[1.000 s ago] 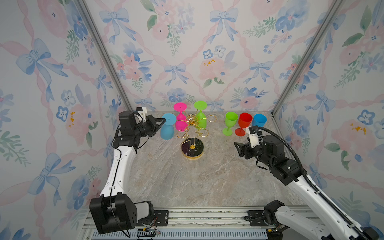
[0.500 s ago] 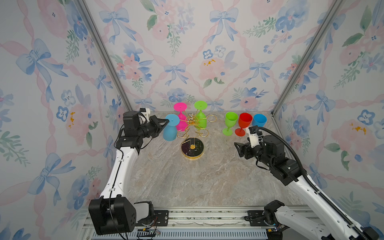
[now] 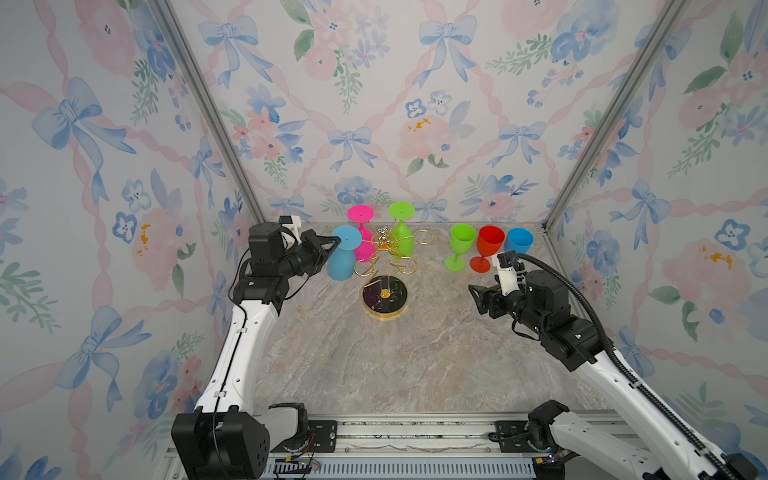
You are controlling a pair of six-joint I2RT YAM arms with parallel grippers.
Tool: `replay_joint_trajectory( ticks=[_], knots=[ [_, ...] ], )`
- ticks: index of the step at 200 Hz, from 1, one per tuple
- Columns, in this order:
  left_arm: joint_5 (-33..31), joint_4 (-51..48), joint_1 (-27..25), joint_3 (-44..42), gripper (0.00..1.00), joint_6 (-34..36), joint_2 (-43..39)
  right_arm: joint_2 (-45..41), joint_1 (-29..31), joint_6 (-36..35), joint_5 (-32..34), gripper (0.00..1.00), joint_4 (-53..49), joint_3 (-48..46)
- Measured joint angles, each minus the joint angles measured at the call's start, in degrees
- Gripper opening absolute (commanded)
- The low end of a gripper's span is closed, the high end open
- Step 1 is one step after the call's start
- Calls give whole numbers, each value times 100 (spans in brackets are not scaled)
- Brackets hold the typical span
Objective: Take the wine glass off the wine glass rack
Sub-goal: 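Pull the blue glass off the rack hook with the left gripper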
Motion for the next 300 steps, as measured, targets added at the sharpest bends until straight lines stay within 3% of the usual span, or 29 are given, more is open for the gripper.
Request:
replay_joint_trajectory(
  ticks=[119,300],
  knots=[
    [-675,-4,-337,149,0,-59,-26,0,0,44,2,81,-2,0],
    [-1104,-2,-715,315,0,37,345,0,0,63,2,81,-2,0]
  ],
)
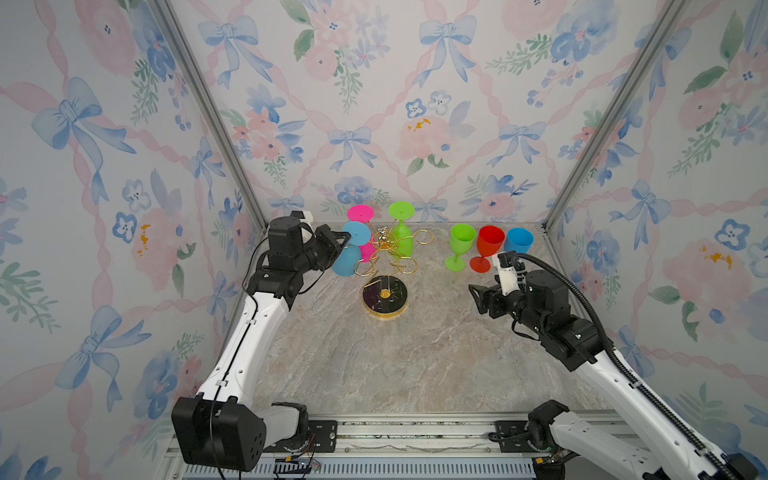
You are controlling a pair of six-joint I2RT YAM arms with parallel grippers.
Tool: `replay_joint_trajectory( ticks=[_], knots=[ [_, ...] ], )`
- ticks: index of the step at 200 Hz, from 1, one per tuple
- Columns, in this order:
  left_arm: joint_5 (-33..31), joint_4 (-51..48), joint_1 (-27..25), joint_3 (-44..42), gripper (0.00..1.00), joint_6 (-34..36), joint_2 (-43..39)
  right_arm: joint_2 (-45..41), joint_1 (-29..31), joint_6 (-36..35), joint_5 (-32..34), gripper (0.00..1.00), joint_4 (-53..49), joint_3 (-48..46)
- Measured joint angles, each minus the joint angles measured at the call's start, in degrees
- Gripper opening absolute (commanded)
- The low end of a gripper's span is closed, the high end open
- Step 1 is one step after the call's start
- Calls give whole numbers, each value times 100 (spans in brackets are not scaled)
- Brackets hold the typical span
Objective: Take the wine glass off the wine glass rack
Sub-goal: 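Pull the blue glass off the rack hook with the left gripper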
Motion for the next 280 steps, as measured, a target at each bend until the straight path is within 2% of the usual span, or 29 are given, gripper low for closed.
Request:
replay_joint_trajectory(
  ticks=[152,280],
  knots=[
    [-146,-20,46,402,0,229,455,-63,0,0,22,82,0,-11],
    [-31,-15,933,313,0,332,455,-59,0,0,20,82,0,-74]
  ],
)
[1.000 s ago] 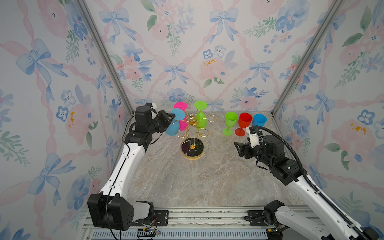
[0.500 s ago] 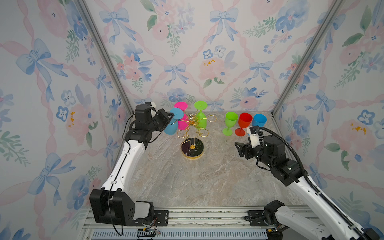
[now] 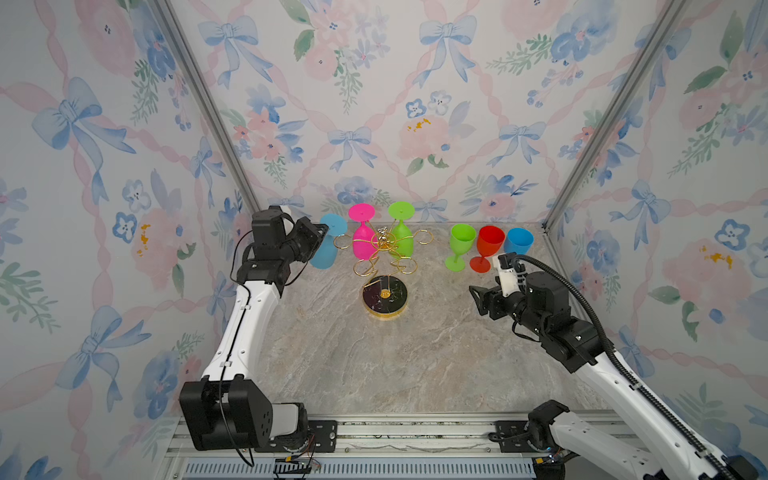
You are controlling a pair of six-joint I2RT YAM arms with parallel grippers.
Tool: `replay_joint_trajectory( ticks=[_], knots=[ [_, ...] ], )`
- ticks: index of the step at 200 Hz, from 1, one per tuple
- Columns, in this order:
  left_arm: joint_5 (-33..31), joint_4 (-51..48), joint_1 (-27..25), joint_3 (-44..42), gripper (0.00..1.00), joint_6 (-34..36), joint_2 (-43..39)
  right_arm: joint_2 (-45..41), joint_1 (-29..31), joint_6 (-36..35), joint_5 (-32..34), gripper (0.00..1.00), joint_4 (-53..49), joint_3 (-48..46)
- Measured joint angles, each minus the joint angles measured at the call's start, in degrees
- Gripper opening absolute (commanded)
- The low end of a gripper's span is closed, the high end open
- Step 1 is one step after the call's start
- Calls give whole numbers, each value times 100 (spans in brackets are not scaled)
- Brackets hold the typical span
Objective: Take the wine glass off the wine glass rack
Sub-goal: 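Pull the blue glass off the rack hook with the left gripper, then swing the blue glass bowl-up toward the right gripper while the right arm lifts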
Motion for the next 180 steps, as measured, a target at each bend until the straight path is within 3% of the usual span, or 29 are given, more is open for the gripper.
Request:
replay_joint_trajectory(
  ticks=[50,92,126,180],
  knots=[
    [76,-9,496,-337,0,96,-289,2,0,0,0,82,0,0],
    [129,-26,894,-1001,0,671,-951,9,0,0,-2,82,0,0],
    [424,-293,927,-1620,0,1335,-1239,28,0,0,-2,82,0,0],
    [310,-1207,728,-1683,0,2214,-1679,28,4,0,0,82,0,0]
  ],
)
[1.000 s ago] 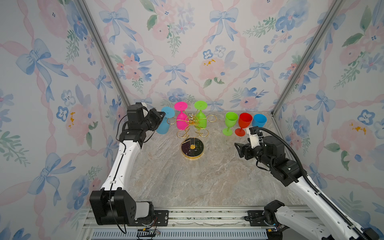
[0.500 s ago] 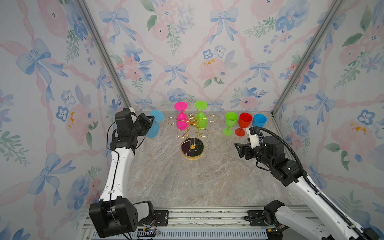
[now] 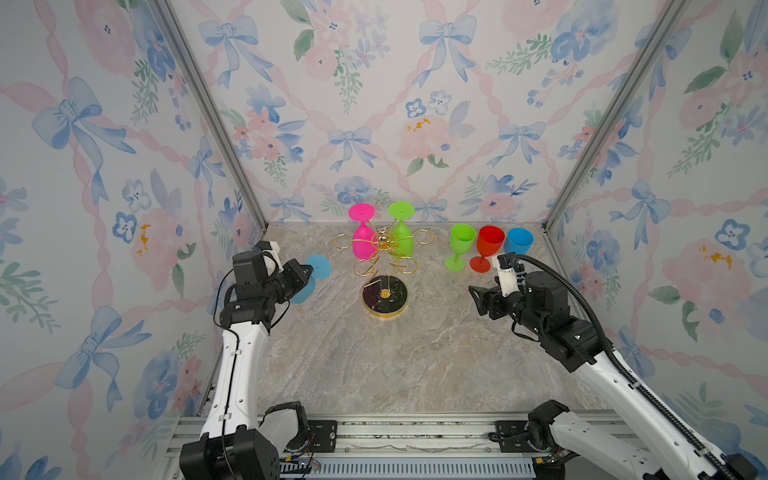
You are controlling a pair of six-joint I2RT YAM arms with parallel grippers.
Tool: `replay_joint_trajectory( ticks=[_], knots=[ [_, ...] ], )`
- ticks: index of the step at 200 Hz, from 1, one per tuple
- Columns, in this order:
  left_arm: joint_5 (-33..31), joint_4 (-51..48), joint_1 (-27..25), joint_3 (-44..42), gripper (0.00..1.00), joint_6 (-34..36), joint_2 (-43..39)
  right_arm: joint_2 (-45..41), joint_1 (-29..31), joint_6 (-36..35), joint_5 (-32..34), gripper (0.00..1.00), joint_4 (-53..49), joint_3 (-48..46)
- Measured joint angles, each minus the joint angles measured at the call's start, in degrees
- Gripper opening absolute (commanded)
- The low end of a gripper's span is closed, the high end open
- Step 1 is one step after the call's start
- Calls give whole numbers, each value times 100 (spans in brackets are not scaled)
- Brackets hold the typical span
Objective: Take the wine glass off the wine glass rack
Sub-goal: 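Swing the blue glass bowl-up toward the right gripper while the right arm lifts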
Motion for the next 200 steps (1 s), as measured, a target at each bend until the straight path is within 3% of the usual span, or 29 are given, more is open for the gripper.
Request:
replay_joint_trajectory(
  ticks=[93,153,200],
  knots=[
    [-918,-1829,-1663,79,0,570,-667,0,0,0,0,82,0,0],
    [-938,-2151,-2852,289,0,450,-597,11,0,0,22,82,0,0],
    [-570,-2162,-3805,776,0,317,-431,22,11,0,107,82,-9,0]
  ],
)
